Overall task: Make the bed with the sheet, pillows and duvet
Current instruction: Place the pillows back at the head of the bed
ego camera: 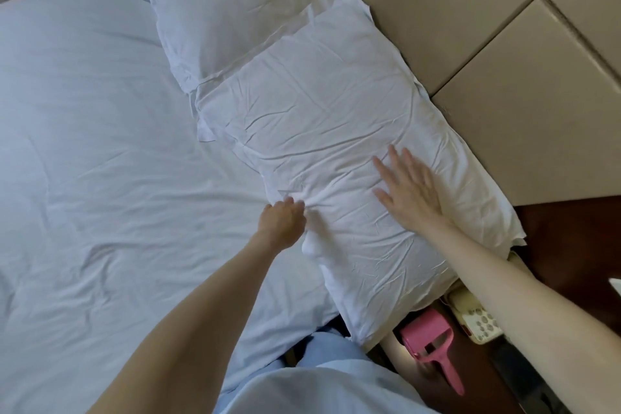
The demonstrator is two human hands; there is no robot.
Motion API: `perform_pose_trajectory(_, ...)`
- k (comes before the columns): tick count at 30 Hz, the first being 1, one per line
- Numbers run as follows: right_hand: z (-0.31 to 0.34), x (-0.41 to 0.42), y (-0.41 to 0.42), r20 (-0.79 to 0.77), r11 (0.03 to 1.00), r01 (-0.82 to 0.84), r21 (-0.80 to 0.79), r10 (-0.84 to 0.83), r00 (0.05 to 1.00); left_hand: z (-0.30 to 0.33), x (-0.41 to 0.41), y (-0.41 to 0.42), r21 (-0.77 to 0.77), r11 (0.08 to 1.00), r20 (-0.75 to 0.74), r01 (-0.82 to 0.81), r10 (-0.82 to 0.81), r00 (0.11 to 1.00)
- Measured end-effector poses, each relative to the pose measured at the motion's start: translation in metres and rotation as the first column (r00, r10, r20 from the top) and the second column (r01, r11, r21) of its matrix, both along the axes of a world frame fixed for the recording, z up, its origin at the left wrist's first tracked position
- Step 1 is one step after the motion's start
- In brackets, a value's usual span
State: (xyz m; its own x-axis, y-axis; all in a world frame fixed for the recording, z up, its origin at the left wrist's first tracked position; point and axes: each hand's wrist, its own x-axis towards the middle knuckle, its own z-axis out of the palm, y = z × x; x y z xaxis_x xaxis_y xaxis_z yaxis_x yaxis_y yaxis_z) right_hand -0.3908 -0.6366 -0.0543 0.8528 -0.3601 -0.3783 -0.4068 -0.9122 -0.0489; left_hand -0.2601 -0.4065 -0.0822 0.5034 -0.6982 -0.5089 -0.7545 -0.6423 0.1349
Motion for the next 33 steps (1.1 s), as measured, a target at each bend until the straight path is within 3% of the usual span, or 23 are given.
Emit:
perform_pose_trajectory(2, -0.006, -0.012, 0.006, -0.088, 0.994, -0.113, -0.009, 0.112, 0.99, -0.005, -0.004, 0.002, -0.004, 0.975, -0.076, 0.221, -0.221, 0.972)
perform_pose_trajectory(3, -0.009, -0.019, 0.003, -0.115, 0.996, -0.09, -0.023, 0.087, 0.99, -0.009, -0.006, 0.002, -0.02, 0.963, -0.113, 0.268, -0.268, 0.957)
perform_pose_trajectory(5, -0.014, -0.032, -0.005, -0.12, 0.995, 0.086, -0.05, -0.091, 0.989, -0.02, -0.013, 0.001, -0.024, 0.968, -0.17, 0.249, -0.249, 0.953)
perform_pose_trajectory(8, -0.009, -0.035, -0.002, -0.069, 0.947, 0.321, -0.031, -0.322, 0.944, -0.031, -0.023, -0.001, 0.027, 0.963, -0.132, 0.268, -0.262, 0.956)
perform_pose_trajectory(12, 0.006, -0.012, 0.018, 0.067, 0.942, 0.321, 0.093, -0.328, 0.942, -0.026, -0.022, 0.001, 0.049, 0.994, -0.134, 0.094, -0.087, 0.987)
perform_pose_trajectory(15, 0.013, 0.015, 0.033, 0.219, 0.965, 0.221, 0.138, -0.248, 0.944, -0.009, -0.006, 0.007, -0.018, 0.974, -0.208, -0.226, 0.217, 0.954)
perform_pose_trajectory(18, 0.019, 0.047, 0.05, 0.302, 0.966, 0.158, 0.207, -0.217, 0.928, 0.009, 0.017, 0.021, -0.05, 0.831, -0.32, -0.554, 0.512, 0.797)
perform_pose_trajectory(23, 0.041, 0.089, 0.077, 0.441, 0.958, 0.028, 0.284, -0.157, 0.884, 0.043, 0.04, 0.055, -0.121, 0.563, -0.47, -0.818, 0.693, 0.546)
perform_pose_trajectory(27, 0.067, 0.111, 0.103, 0.483, 0.939, -0.028, 0.344, -0.152, 0.862, 0.067, 0.037, 0.092, -0.194, 0.348, -0.549, -0.917, 0.737, 0.395)
perform_pose_trajectory(33, 0.104, 0.129, 0.169, 0.484, 0.881, -0.055, 0.47, -0.205, 0.85, 0.095, 0.015, 0.158, -0.256, 0.15, -0.618, -0.955, 0.734, 0.281)
